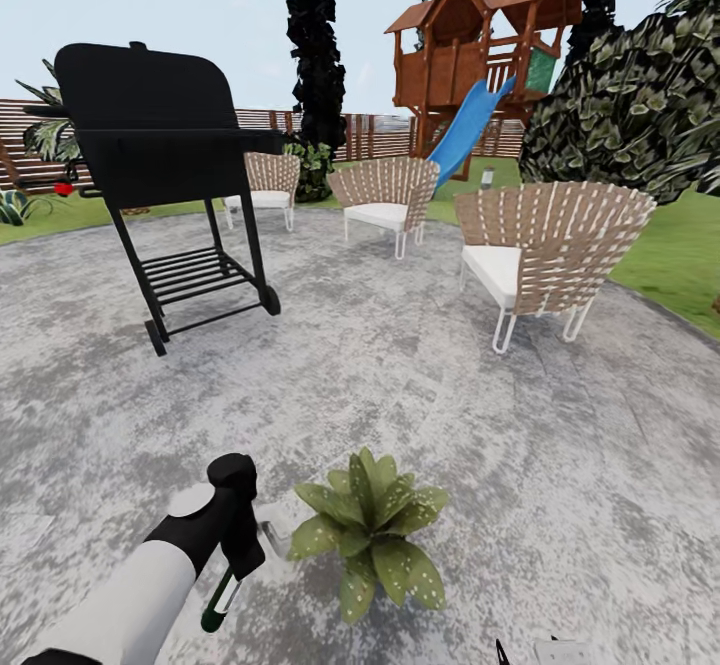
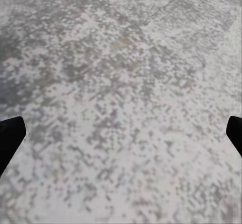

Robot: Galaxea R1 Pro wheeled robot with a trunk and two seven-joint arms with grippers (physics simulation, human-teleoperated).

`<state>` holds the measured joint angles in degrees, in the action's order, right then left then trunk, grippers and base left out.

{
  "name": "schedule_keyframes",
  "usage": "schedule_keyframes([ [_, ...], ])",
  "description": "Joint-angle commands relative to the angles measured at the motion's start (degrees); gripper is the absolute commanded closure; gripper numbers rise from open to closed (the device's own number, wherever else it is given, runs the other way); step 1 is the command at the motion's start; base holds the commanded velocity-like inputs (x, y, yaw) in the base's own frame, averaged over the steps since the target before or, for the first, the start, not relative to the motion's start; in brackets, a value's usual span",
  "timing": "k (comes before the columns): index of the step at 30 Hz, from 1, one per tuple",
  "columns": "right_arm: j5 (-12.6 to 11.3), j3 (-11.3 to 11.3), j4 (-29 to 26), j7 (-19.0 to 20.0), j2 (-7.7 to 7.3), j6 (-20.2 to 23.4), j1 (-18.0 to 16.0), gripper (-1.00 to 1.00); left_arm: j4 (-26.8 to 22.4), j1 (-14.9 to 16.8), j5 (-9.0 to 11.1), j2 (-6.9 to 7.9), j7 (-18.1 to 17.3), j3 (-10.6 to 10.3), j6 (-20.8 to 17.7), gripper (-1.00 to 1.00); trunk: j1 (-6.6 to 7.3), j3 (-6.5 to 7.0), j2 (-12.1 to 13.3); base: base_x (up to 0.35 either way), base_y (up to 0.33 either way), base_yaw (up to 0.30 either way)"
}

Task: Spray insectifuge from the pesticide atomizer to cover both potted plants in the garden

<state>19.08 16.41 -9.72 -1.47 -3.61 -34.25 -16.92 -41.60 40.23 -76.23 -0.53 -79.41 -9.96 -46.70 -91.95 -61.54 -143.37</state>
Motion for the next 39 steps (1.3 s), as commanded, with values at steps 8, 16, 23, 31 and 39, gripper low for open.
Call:
schedule_keyframes([
  [8, 0.60, 0.34, 0.05, -0.14, 0.01, -0.21, -0.04, -1.00, 6.04, -0.40, -0.01, 0.01, 3.85, 0.16, -0.16, 1.00, -0.01, -0.05, -0.02, 0.033, 0.030, 0.000],
  [16, 0.60, 0.35, 0.05, -0.16, 0.01, -0.21, -0.04, -1.00, 2.42, 0.29, 4.36, 0.08, 4.30, -0.14, -0.54, 1.00, -0.01, -0.05, -0.02, 0.000, 0.000, 0.000],
  [23, 0.60, 0.32, 0.05, -0.14, 0.01, -0.23, -0.04, -1.00, 2.14, 0.27, 4.42, 0.22, 4.65, 0.10, -0.58, 1.00, -0.01, -0.05, -0.02, 0.000, 0.000, 0.000],
  [31, 0.60, 0.28, 0.09, -0.14, 0.01, -0.22, -0.04, -1.00, 2.15, 0.12, 4.42, 0.22, 4.70, 0.21, -0.50, 1.00, -0.01, -0.05, -0.02, 0.000, 0.052, 0.000],
  [39, 0.60, 0.37, 0.05, -0.11, 0.01, -0.21, -0.04, -1.00, 2.23, 0.11, 4.42, 0.09, 4.70, 0.21, -0.50, 1.00, -0.01, -0.05, -0.02, 0.000, 0.281, -0.114],
])
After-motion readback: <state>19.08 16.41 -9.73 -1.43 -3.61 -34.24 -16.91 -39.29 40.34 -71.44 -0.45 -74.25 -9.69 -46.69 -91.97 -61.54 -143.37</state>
